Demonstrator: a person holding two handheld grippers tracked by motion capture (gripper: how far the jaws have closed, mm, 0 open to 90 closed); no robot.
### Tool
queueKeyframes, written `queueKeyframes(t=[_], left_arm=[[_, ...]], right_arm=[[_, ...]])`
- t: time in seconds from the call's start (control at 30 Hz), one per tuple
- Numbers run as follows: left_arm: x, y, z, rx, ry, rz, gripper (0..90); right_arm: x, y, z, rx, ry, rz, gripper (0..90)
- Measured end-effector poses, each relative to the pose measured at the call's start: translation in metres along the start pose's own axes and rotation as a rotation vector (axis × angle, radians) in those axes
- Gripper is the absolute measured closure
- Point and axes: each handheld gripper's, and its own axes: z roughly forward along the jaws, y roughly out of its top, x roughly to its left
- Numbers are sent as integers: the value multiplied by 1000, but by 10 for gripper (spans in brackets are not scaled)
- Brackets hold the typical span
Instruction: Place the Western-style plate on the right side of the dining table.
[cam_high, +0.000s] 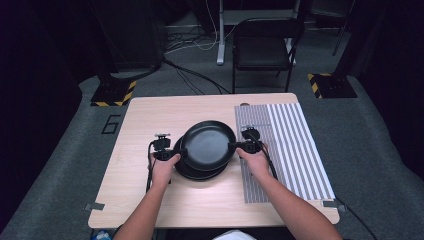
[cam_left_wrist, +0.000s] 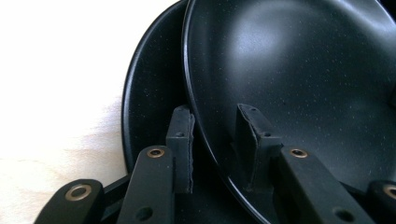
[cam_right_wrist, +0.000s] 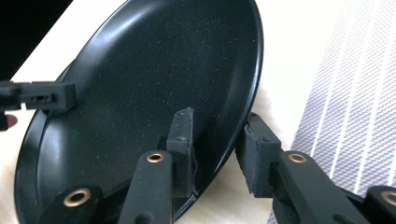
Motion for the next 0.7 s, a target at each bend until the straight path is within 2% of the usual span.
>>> queueKeyframes(t=[0.03, 0.1, 0.2, 0.27, 0.43, 0.57, 0.63, 0.7], left_arm=[[1, -2, 0, -11, -15, -11, 675], [2, -3, 1, -20, -19, -18, 678], [0, -6, 0, -34, -16, -4, 672], [-1, -8, 1, -51, -14, -1, 668], [0, -13, 1, -83, -22, 5, 667], [0, -13, 1, -82, -26, 3, 668], [1, -12, 1, -82, -32, 2, 669], [2, -12, 1, -81, -37, 4, 670]], right_arm=[[-1, 3, 0, 2, -1, -5, 683], [-1, 5, 0, 4, 0, -7, 685], [-3, 7, 3, 2, -9, -10, 684], [-3, 6, 2, 3, -8, 8, 684], [-1, 3, 1, -5, -18, -21, 648], [-2, 3, -2, -19, -25, -33, 612], [-2, 2, -8, -14, -24, -9, 600], [-1, 0, -13, -22, -22, -12, 592]])
